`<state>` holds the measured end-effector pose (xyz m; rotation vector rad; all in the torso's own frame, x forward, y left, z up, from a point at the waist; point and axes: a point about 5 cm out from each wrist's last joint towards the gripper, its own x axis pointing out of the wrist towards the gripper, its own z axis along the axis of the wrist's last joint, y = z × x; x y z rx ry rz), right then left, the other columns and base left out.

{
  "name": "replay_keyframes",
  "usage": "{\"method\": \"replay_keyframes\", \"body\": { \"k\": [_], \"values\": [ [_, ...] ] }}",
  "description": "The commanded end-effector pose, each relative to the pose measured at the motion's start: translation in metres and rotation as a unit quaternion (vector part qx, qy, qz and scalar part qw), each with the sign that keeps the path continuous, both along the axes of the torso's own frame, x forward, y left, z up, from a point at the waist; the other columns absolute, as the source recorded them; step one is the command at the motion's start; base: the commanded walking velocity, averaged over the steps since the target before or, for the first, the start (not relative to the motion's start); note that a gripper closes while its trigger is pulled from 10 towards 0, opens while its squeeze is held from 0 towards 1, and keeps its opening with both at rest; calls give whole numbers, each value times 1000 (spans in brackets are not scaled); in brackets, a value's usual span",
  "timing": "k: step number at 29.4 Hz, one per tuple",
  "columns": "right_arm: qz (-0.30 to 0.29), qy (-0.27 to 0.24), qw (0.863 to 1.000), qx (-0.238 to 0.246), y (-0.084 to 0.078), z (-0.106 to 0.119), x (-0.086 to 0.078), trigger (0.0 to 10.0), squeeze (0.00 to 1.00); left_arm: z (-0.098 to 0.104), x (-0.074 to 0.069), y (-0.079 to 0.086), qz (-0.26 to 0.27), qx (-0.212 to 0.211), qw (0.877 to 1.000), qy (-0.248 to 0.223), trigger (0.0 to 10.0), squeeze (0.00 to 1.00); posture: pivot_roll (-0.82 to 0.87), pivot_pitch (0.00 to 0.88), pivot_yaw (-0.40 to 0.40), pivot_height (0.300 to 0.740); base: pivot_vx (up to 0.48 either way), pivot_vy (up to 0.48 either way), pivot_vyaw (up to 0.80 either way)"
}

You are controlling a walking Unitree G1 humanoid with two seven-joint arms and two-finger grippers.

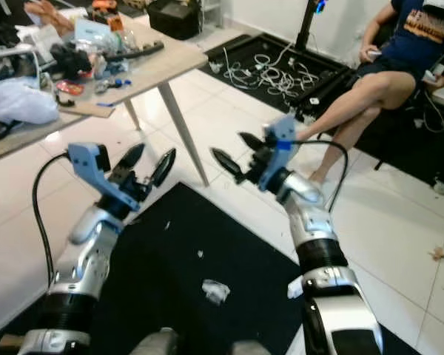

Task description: Picking trash to rubbish bin

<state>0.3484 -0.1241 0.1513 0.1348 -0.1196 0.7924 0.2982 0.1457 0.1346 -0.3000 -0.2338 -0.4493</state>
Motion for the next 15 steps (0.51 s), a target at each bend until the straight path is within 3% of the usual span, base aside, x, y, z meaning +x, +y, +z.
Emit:
{"method": "replay_keyframes", "body": {
  "k": [1, 15],
  "values": [
    [-6, 4, 1000, -3, -4, -2, 0, 10000, 0, -1, 0, -2, -3, 6, 1000, 1, 10000, 0, -56, 0, -42, 740, 0, 0, 738],
    [-15, 13, 1000, 11, -7, -4, 0, 10000, 0, 0, -3, -4, -15, 3, 1000, -2, 10000, 0, -55, 0, -45, 740, 0, 0, 738]
  ]
}}
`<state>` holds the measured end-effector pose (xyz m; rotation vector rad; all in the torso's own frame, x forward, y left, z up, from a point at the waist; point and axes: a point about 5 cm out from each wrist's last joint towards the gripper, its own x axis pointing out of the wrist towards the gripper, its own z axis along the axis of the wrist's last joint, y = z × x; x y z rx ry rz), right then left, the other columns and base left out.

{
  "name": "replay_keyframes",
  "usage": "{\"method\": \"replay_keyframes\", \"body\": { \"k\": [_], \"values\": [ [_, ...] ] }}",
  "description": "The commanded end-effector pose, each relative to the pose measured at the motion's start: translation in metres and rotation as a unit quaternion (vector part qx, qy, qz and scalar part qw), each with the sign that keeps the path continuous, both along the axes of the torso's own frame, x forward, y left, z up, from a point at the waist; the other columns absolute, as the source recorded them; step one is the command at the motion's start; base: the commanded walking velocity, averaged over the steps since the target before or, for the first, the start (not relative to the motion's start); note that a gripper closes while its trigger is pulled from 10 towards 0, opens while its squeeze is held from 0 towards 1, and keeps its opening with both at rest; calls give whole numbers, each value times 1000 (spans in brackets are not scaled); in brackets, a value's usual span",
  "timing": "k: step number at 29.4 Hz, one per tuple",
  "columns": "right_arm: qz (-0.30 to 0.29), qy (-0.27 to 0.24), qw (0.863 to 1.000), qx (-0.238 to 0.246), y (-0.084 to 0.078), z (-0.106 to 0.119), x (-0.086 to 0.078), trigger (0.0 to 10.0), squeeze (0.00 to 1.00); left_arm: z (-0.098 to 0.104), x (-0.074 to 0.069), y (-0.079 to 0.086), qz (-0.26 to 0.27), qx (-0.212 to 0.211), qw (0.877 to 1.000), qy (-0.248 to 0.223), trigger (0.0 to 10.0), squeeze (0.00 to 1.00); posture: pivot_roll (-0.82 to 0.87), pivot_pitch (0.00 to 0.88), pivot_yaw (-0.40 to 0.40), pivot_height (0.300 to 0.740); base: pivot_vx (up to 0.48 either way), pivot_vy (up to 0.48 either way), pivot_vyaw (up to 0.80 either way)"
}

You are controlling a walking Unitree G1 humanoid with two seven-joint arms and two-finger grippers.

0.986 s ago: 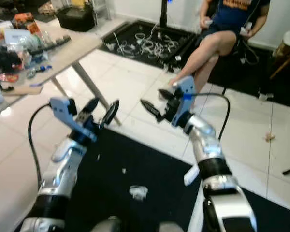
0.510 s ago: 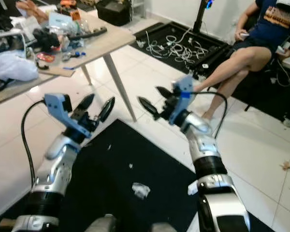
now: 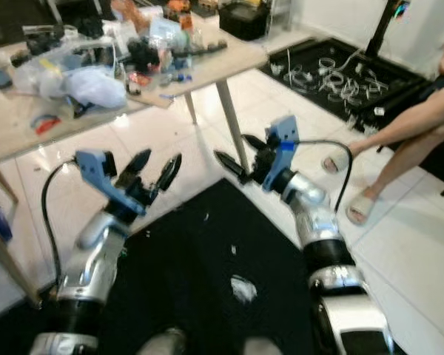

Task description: Picking trash to rubbish bin

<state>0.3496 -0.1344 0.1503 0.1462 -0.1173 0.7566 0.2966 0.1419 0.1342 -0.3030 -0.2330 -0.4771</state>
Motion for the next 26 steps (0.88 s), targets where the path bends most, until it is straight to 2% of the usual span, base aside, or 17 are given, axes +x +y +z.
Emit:
{"method": "replay_keyframes", "body": {
  "k": [1, 16, 19, 26],
  "values": [
    [3, 8, 1000, 6, 3, -3, -1, 10000, 0, 0, -1, 0, -1, 3, 1000, -1, 10000, 0, -55, 0, -45, 740, 0, 0, 738],
    [-29, 28, 998, 45, -4, -5, 2, 10000, 0, 0, -1, 0, 6, 6, 1000, 0, 10000, 0, -54, 0, -46, 740, 0, 0, 735],
    [-43, 33, 997, 55, -6, -5, 4, 10000, 0, 1, -1, 0, 0, 3, 1000, -1, 10000, 0, -54, 0, -46, 740, 0, 0, 152],
    [-62, 57, 995, 51, -9, -8, 7, 10000, 0, 1, -2, -2, -11, 2, 1000, -3, 10000, 0, -57, 0, -45, 740, 435, 0, 0]
  ]
}}
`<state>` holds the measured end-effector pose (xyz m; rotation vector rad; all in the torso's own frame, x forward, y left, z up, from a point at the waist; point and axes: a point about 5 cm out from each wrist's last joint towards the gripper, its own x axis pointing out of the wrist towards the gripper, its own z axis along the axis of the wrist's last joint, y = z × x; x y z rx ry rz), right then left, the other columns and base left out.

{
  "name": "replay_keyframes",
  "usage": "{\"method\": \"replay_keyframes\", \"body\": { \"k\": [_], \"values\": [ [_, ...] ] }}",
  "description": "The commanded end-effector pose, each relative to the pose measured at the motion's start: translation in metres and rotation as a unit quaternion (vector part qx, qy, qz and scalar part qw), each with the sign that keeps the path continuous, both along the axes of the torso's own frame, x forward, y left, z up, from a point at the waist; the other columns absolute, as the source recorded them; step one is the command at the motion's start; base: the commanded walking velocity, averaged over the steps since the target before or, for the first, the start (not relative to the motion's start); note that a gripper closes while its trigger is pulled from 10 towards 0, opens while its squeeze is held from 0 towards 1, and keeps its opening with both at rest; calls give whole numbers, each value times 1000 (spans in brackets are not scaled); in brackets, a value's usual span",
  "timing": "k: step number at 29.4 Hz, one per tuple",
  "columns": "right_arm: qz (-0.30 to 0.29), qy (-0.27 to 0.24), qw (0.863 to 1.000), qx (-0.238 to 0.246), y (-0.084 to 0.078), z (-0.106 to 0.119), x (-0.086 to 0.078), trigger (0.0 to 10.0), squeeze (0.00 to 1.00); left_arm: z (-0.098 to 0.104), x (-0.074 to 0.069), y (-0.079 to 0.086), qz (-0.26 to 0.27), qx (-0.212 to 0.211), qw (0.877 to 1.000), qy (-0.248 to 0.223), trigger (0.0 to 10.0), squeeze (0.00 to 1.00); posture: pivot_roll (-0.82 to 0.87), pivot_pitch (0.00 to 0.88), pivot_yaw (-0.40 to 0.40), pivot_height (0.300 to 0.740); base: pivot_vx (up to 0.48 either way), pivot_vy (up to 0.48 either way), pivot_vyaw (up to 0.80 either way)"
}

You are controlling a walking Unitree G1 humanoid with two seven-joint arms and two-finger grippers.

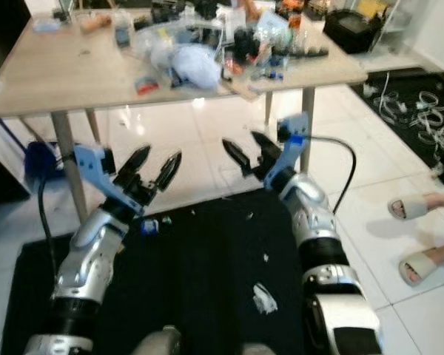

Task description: Picking trash to rubbish bin

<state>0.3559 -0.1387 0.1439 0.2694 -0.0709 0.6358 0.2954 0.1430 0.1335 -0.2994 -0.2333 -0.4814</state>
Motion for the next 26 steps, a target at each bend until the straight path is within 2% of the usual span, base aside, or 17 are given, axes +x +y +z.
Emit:
{"method": "replay_keyframes", "body": {
  "k": [1, 26],
  "values": [
    [-9, 10, 1000, 1, -4, -2, 1, 10000, 0, 1, -1, -3, -9, 0, 1000, -2, 10000, 0, -57, 0, -45, 740, 480, 0, 0],
    [-10, 16, 1000, -2, -3, -3, 2, 10000, 0, 0, -1, -3, -15, 4, 1000, -5, 10000, 0, -56, 0, -48, 740, 480, 0, 0]
  ]
}}
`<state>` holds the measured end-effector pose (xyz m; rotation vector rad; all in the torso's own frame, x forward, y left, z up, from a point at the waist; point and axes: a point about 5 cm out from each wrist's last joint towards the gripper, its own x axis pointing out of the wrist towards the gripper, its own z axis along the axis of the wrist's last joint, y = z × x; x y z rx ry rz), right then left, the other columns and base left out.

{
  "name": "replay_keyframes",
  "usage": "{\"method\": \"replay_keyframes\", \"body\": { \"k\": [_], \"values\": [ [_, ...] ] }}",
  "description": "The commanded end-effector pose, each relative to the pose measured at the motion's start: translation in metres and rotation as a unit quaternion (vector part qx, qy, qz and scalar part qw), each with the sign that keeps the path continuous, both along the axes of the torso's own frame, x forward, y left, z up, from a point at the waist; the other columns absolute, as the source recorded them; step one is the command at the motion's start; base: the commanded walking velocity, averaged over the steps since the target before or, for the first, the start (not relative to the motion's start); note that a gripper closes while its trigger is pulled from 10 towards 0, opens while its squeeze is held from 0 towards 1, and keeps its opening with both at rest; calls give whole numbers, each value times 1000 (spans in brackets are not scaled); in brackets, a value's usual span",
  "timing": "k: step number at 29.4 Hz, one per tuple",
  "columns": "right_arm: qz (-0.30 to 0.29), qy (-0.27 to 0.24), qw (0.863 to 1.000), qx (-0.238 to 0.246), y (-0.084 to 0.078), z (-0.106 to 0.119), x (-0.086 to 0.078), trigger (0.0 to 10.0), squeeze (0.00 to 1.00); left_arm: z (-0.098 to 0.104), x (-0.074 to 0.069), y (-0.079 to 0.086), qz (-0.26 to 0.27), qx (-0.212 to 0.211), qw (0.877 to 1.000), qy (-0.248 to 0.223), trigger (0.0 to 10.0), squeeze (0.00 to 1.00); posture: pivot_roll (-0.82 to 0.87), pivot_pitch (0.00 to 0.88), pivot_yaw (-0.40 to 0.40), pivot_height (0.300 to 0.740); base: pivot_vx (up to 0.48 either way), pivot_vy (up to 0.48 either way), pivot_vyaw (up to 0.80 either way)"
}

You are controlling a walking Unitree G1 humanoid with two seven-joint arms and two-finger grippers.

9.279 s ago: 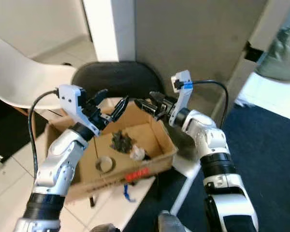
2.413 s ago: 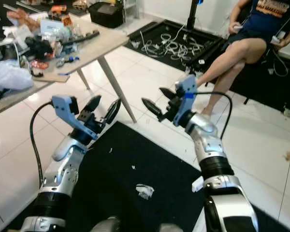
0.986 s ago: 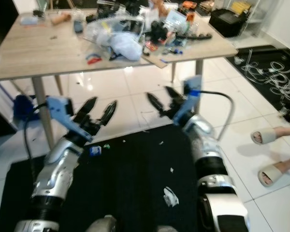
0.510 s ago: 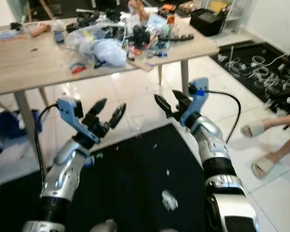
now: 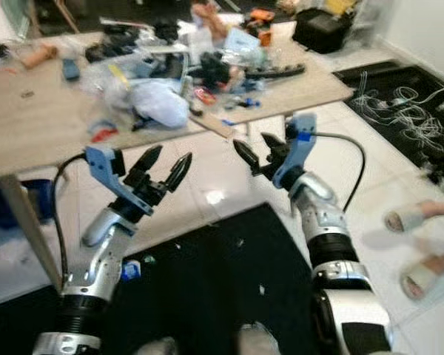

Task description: Picking trash to rubbish bin

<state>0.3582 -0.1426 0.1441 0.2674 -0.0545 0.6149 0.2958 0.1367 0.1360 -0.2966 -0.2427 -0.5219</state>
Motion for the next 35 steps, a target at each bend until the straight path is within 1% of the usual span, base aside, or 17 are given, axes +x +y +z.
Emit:
{"method": "replay_keyframes", "body": {
  "k": [1, 5, 7, 9, 10, 12, 14, 15, 17, 19, 22, 23, 24, 27, 30, 32, 35],
  "values": [
    [0, 7, 1000, 2, 0, -3, -1, 10000, 0, -2, -1, 3, 4, 2, 1000, 3, 10000, 0, -56, 0, -48, 740, 480, 0, 0],
    [0, 6, 1000, -1, 0, -3, -1, 10000, 0, -2, -2, 3, 5, 2, 1000, 1, 10000, 0, -56, 0, -48, 740, 480, 0, 0],
    [8, -7, 1000, -16, 1, -1, -2, 10000, 0, 2, -3, 6, 9, 1, 1000, -7, 10000, 0, -56, 0, -48, 740, 480, 0, 0],
    [24, -16, 999, -22, 2, 0, -4, 10000, 0, 10, -3, 10, 19, 1, 1000, -21, 10000, 0, -58, 0, -48, 740, 480, 0, 219],
    [31, -23, 999, -33, 3, 0, -5, 10000, 0, 16, -3, 14, 28, 4, 999, -30, 10000, 0, -58, 0, -48, 740, 480, 0, 794],
    [31, -24, 999, -36, 4, 0, -5, 10000, 0, 18, -3, 16, 32, 6, 999, -34, 10000, 0, -58, 0, -48, 740, 480, 0, 794],
    [35, -27, 998, -37, 4, 0, -6, 10000, 0, 29, -3, 22, 39, 17, 998, -51, 10000, 0, -57, 0, -50, 740, 291, 0, 794],
    [35, -27, 998, -37, 4, 0, -6, 10000, 0, 29, -3, 22, 39, 17, 998, -51, 10000, 0, -57, 0, -50, 740, 266, 0, 794],
    [37, -27, 998, -38, 4, 0, -6, 10000, 0, 39, -5, 28, 33, 36, 996, -69, 10000, 0, -55, 0, -50, 740, 0, 0, 794],
    [38, -28, 998, -39, 4, 0, -6, 10000, 0, 40, -6, 29, 30, 42, 996, -72, 10000, 0, -55, 0, -50, 740, 0, 0, 794],
    [44, -29, 998, -42, 4, 0, -7, 10000, 0, 41, -7, 29, 17, 70, 995, -75, 10000, 0, -55, 0, -51, 740, 0, 0, 696],
    [51, -31, 997, -50, 4, 1, -7, 10000, 0, 41, -9, 28, 6, 89, 993, -75, 10000, 0, -55, 0, -51, 740, 0, 0, 0],
    [71, -34, 995, -65, 3, 1, -10, 10000, 0, 40, -12, 24, -14, 132, 988, -75, 10000, 0, -55, 0, -51, 740, 0, 0, 0],
    [91, -35, 992, -76, 0, 2, -12, 10000, 0, 39, -15, 21, -32, 167, 983, -75, 10000, 0, -55, 0, -51, 740, 0, 0, 0],
    [100, -37, 991, -81, -2, 3, -13, 10000, 0, 40, -17, 20, -40, 180, 980, -73, 10000, 0, -55, 0, -51, 740, 0, 0, 0],
    [110, -45, 989, -92, -11, 9, -13, 10000, 0, 42, -17, 19, -51, 190, 978, -70, 10000, 0, -55, 0, -51, 740, 0, 0, 0],
    [92, -51, 989, -103, -26, 17, -9, 10000, 0, 43, -17, 15, -59, 195, 976, -71, 10000, 0, -57, 0, -51, 740, 0, 0, 0]
  ]
}}
